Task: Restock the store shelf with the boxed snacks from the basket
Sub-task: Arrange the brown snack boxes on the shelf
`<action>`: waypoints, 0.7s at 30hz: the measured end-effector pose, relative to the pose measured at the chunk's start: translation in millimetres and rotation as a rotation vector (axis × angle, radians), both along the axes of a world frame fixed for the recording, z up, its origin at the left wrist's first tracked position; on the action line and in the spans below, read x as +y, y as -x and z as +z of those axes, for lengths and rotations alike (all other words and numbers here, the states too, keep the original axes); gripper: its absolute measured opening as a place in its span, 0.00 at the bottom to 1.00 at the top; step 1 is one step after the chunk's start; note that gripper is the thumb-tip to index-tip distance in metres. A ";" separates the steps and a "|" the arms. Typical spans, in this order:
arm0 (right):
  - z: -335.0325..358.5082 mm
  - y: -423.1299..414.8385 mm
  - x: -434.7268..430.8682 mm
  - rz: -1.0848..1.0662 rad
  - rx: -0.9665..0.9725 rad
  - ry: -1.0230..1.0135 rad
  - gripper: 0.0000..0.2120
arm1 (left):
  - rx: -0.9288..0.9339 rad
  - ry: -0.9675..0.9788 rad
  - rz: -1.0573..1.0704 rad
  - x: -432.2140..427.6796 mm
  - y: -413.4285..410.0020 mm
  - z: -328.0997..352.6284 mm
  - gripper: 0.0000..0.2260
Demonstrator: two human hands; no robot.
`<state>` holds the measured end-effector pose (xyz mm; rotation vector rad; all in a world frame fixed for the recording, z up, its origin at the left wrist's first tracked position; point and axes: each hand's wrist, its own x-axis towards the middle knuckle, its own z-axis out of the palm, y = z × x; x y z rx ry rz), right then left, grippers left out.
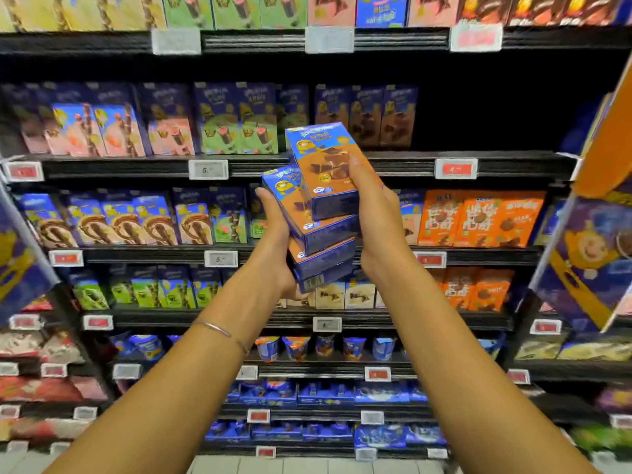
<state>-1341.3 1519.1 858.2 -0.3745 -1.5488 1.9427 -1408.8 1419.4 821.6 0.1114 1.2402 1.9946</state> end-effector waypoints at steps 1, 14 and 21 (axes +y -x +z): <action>3.2 6.0 1.9 -0.001 0.011 -0.001 0.27 | -0.001 0.014 0.004 2.3 6.1 2.7 0.54; 53.9 69.4 55.1 0.032 0.195 0.105 0.20 | 0.029 -0.013 0.168 54.8 53.1 55.1 0.54; 68.6 83.3 92.9 0.119 0.225 0.138 0.13 | 0.124 -0.057 0.115 83.8 63.0 74.2 0.52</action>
